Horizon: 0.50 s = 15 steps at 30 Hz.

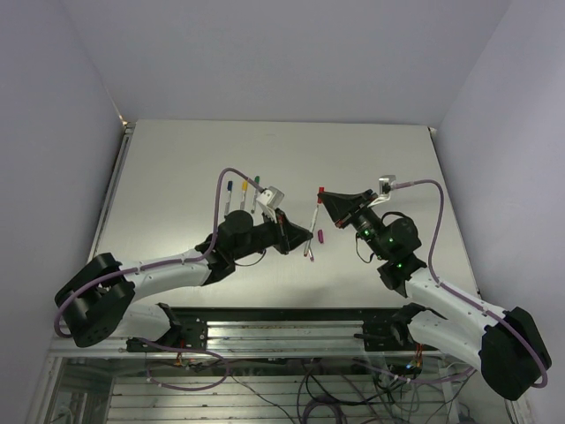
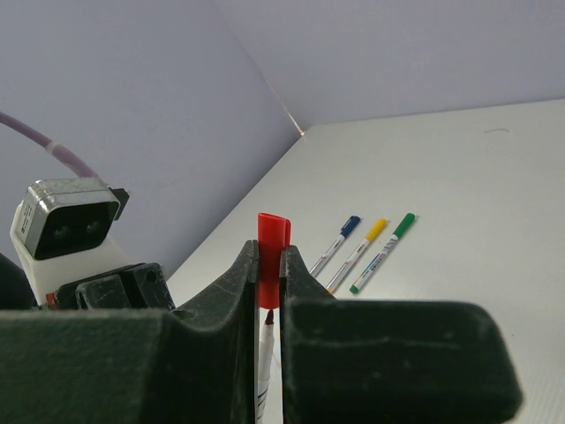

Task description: Insert the pens into the pen caps

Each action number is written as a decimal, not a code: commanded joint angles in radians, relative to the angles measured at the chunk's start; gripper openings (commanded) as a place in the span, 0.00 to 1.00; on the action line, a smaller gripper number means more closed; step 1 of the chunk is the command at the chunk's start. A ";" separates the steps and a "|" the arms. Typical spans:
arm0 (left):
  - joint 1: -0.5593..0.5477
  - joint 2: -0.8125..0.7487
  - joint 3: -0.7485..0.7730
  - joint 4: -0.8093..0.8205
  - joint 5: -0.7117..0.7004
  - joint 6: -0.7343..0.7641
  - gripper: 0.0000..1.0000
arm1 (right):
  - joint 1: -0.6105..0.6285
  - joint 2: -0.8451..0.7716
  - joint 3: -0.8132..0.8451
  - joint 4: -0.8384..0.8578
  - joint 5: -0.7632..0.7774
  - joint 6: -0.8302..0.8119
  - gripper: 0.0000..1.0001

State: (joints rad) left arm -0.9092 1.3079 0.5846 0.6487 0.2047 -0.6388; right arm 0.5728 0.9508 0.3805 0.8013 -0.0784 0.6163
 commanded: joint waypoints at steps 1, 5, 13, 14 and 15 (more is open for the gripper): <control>-0.010 -0.017 -0.011 0.064 -0.017 0.017 0.07 | 0.007 0.004 -0.003 0.043 0.015 -0.009 0.00; -0.010 -0.025 -0.014 0.063 -0.023 0.018 0.07 | 0.012 0.004 -0.002 0.044 0.018 -0.009 0.00; -0.010 -0.039 -0.015 0.050 -0.038 0.024 0.07 | 0.021 0.000 -0.009 0.033 0.026 -0.009 0.00; -0.010 -0.039 -0.017 0.051 -0.039 0.024 0.07 | 0.021 0.001 -0.009 0.033 0.026 -0.008 0.00; -0.011 -0.038 -0.017 0.051 -0.039 0.023 0.07 | 0.023 0.001 -0.010 0.032 0.025 -0.009 0.00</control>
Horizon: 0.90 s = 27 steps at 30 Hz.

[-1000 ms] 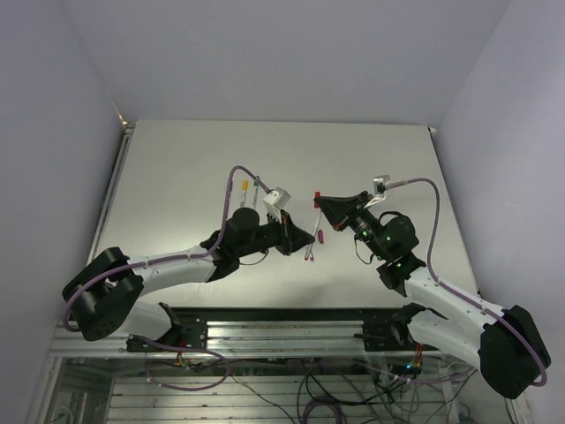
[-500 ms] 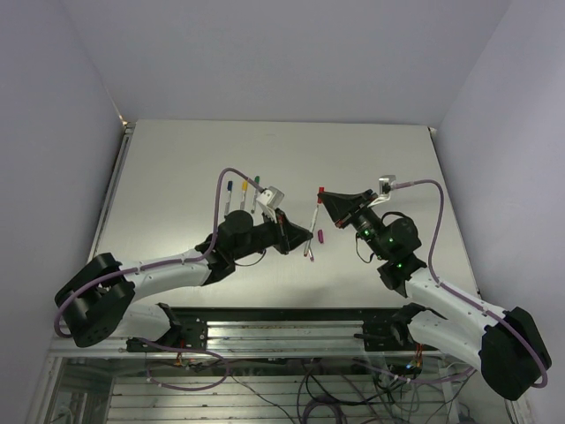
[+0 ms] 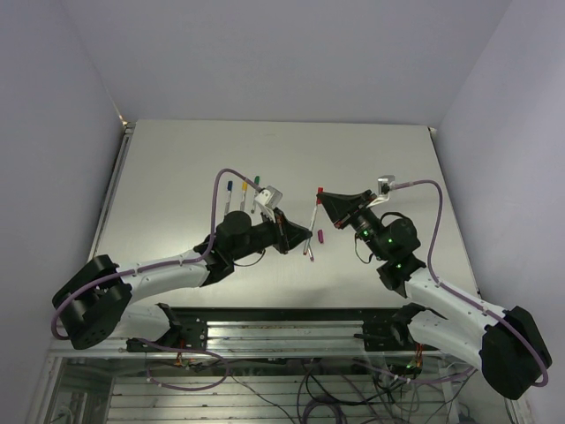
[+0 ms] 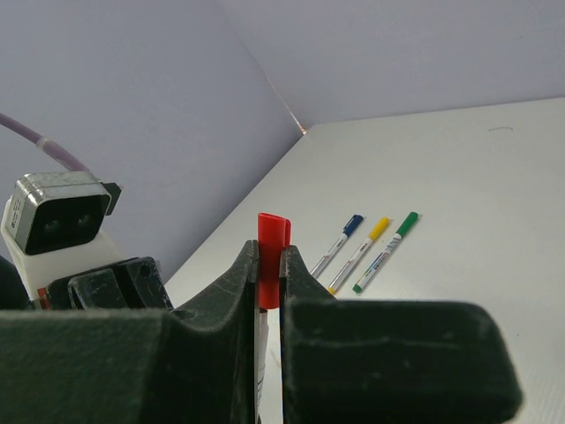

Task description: Insert the pens into the pen caps

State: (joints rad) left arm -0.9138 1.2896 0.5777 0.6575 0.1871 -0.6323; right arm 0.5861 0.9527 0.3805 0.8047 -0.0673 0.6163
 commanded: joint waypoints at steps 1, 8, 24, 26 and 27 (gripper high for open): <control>-0.006 -0.019 -0.010 0.042 -0.021 0.016 0.07 | 0.009 -0.001 -0.011 0.030 0.014 -0.007 0.00; -0.006 -0.011 -0.011 0.051 -0.024 0.010 0.07 | 0.020 0.009 -0.009 0.034 0.008 0.000 0.00; -0.005 -0.050 -0.049 0.103 -0.108 -0.002 0.07 | 0.045 0.010 -0.036 0.018 -0.013 0.043 0.00; -0.005 -0.050 -0.055 0.137 -0.119 -0.004 0.07 | 0.050 0.014 -0.043 0.009 -0.020 0.046 0.00; -0.006 -0.050 -0.059 0.150 -0.124 -0.004 0.07 | 0.051 0.017 -0.047 0.005 -0.024 0.048 0.00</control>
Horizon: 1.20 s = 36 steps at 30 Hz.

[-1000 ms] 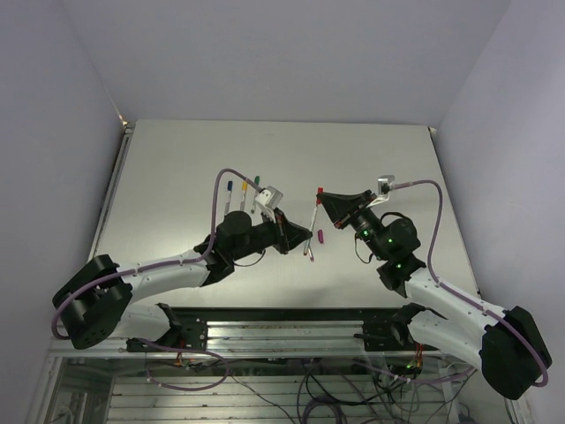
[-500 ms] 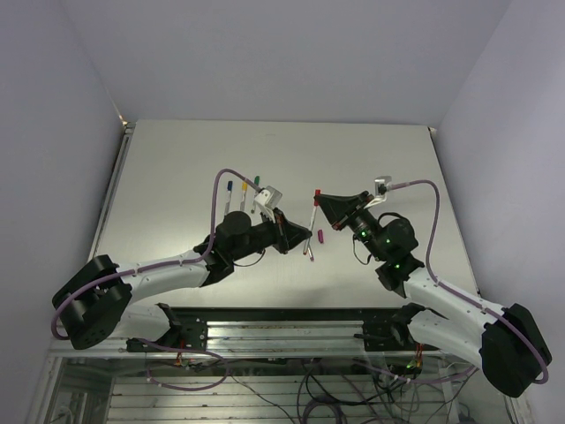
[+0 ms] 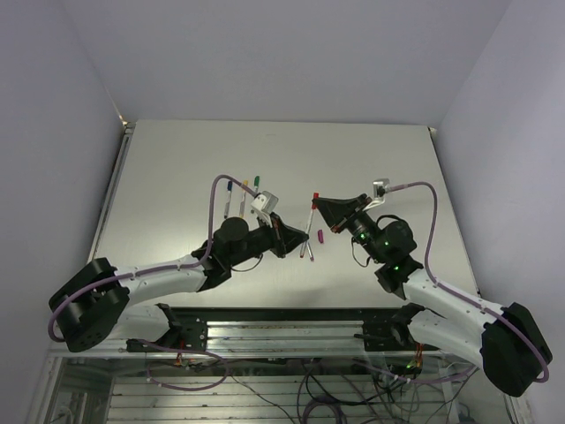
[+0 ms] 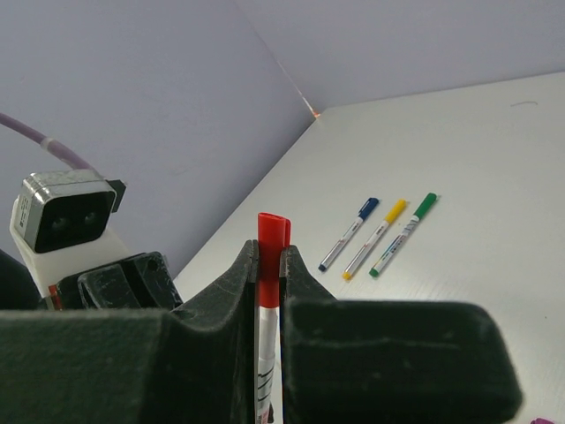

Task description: Insert the pens into the pen caps

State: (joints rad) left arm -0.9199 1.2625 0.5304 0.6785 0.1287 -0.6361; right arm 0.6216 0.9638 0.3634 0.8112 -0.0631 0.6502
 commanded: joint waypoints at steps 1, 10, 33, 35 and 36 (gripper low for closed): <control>0.001 -0.022 -0.010 0.137 -0.067 0.000 0.07 | 0.017 0.009 -0.035 -0.002 -0.033 0.018 0.00; 0.000 0.011 0.024 0.163 -0.036 0.003 0.07 | 0.035 0.059 -0.040 -0.007 -0.068 0.023 0.00; 0.043 -0.109 0.080 0.081 -0.200 0.113 0.07 | 0.177 0.149 0.041 -0.303 0.019 -0.112 0.00; 0.060 -0.109 0.081 0.091 -0.200 0.107 0.07 | 0.187 0.163 0.044 -0.319 0.021 -0.111 0.00; 0.065 -0.109 0.082 0.091 -0.201 0.107 0.07 | 0.194 0.171 0.049 -0.331 0.023 -0.112 0.00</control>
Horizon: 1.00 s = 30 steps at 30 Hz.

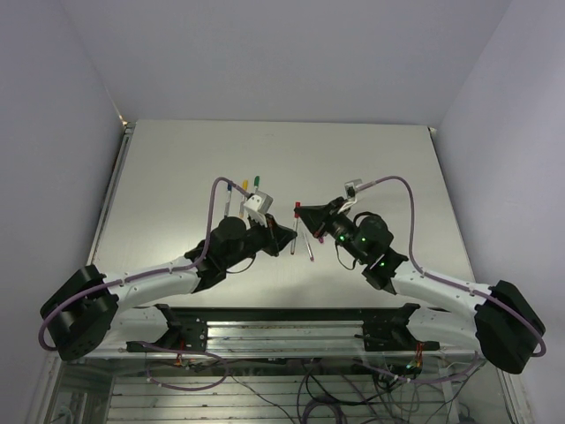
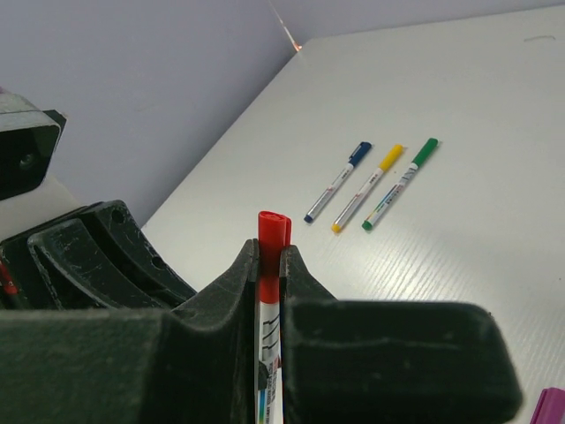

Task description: Insert the pens into the pen caps

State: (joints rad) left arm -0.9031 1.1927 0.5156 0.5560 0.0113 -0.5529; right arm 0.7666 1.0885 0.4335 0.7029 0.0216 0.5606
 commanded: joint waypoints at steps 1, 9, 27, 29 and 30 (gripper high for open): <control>0.055 -0.040 0.100 0.214 -0.084 0.025 0.07 | 0.056 0.053 -0.017 -0.233 -0.058 -0.024 0.00; 0.106 -0.036 0.114 0.228 -0.075 0.025 0.07 | 0.093 0.104 0.003 -0.261 -0.067 -0.019 0.00; 0.141 0.018 0.024 0.188 0.000 -0.007 0.07 | 0.107 0.171 0.262 -0.348 0.213 -0.155 0.32; 0.141 0.028 -0.019 0.198 -0.001 -0.019 0.07 | 0.107 0.153 0.309 -0.353 0.295 -0.180 0.43; 0.141 0.037 -0.030 0.194 -0.003 -0.019 0.07 | 0.108 0.139 0.326 -0.347 0.332 -0.195 0.47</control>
State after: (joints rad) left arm -0.7673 1.2121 0.5240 0.6090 0.0402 -0.5476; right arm 0.8627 1.2591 0.6819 0.4381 0.2111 0.4511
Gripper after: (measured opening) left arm 0.100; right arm 0.405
